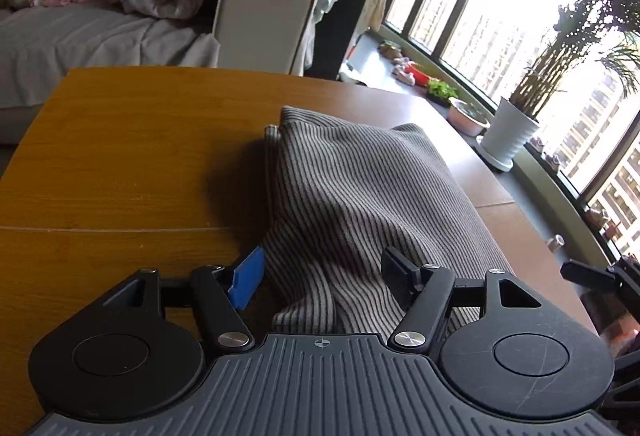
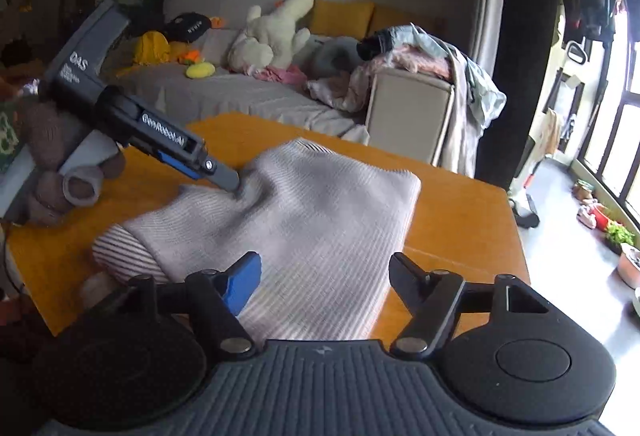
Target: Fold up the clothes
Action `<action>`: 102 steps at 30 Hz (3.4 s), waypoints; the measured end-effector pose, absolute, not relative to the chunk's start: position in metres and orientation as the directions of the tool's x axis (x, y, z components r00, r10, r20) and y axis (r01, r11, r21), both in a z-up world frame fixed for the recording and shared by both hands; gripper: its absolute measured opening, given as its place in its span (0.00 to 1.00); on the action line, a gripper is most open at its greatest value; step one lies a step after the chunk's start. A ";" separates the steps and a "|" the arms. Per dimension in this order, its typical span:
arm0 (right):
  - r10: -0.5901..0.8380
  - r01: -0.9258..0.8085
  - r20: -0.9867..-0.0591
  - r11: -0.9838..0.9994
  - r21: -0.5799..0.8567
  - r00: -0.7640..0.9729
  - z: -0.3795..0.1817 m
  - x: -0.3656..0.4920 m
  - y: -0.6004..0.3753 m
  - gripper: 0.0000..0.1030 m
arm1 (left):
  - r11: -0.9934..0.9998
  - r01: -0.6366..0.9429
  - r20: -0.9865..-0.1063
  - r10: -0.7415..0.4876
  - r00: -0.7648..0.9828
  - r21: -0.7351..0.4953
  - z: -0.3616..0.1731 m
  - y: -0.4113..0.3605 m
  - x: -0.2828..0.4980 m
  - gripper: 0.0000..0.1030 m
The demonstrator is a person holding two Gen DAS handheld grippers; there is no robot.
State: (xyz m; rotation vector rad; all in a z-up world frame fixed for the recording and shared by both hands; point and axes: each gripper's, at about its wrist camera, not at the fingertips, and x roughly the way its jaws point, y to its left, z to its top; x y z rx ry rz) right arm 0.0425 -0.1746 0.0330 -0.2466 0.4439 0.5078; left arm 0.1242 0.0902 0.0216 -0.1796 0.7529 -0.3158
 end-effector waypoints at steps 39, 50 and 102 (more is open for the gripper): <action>0.500 -0.744 -0.593 0.607 -0.281 0.632 0.011 -0.017 -0.128 0.25 | 0.967 0.217 -0.579 -0.255 0.774 -0.135 0.046 0.114 0.036 0.95; 0.557 -0.787 -0.569 0.523 -0.325 0.605 0.014 -0.039 -0.121 0.54 | 0.966 0.244 -0.594 -0.246 0.766 -0.085 0.047 0.106 0.030 0.98; 0.529 -0.662 -0.578 0.749 -0.026 0.621 0.013 0.038 -0.152 0.47 | 0.853 0.513 -0.649 -0.336 0.682 0.097 0.024 0.046 0.020 1.00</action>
